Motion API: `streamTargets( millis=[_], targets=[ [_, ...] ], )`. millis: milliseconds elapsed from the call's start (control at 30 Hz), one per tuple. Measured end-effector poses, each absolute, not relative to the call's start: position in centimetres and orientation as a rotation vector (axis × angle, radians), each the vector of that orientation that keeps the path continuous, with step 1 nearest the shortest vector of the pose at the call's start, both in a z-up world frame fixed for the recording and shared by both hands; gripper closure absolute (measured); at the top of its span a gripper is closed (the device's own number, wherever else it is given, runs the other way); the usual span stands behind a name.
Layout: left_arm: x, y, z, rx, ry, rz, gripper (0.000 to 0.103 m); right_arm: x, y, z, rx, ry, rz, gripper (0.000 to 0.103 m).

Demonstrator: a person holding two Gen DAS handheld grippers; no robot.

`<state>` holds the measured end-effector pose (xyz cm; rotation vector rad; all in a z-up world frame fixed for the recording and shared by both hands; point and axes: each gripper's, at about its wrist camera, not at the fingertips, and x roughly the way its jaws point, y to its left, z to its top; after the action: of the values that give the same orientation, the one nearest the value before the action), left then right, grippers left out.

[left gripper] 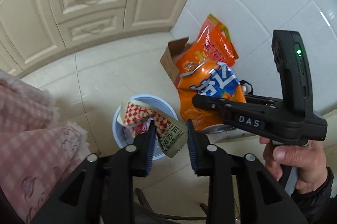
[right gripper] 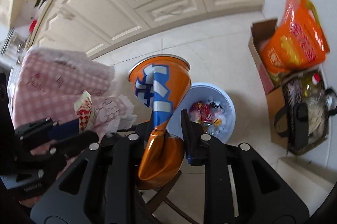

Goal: Collect trash
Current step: 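Carry the wrapper and chip bag over the blue bin and open both tools, then move both tools back over the table toward the white napkin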

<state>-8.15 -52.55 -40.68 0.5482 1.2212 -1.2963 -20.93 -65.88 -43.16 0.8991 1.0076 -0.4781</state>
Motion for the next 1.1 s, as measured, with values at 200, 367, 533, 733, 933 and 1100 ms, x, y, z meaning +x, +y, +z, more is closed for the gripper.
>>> streamTargets(
  millis=[200, 367, 533, 733, 933, 1100],
  targets=[
    [-7.2, -53.2, -41.6, 0.577, 1.224, -1.229, 0.017, -21.8, -67.0, -44.9, 0.992, 0.995, -0.501, 0.017],
    [-6.1, -52.9, -41.0, 0.575, 1.208, -1.183, 0.017, -22.1, -67.1, -44.2, 0.971, 1.0, -0.53, 0.008],
    [-5.8, -52.1, -39.4, 0.568, 1.161, -1.17, 0.016, -22.1, -67.0, -43.2, 0.948, 0.996, -0.553, 0.006],
    [-5.9, -51.0, -36.5, 0.541, 1.104, -1.188, 0.016, -21.7, -66.8, -41.3, 0.923, 0.988, -0.574, 0.006],
    [-5.9, -49.0, -32.5, 0.485, 1.026, -1.206, 0.016, -20.8, -65.8, -38.3, 0.879, 0.961, -0.572, 0.006],
    [-5.3, -46.3, -29.1, 0.43, 0.959, -1.206, 0.016, -19.2, -64.4, -34.5, 0.816, 0.924, -0.551, 0.006]
  ],
)
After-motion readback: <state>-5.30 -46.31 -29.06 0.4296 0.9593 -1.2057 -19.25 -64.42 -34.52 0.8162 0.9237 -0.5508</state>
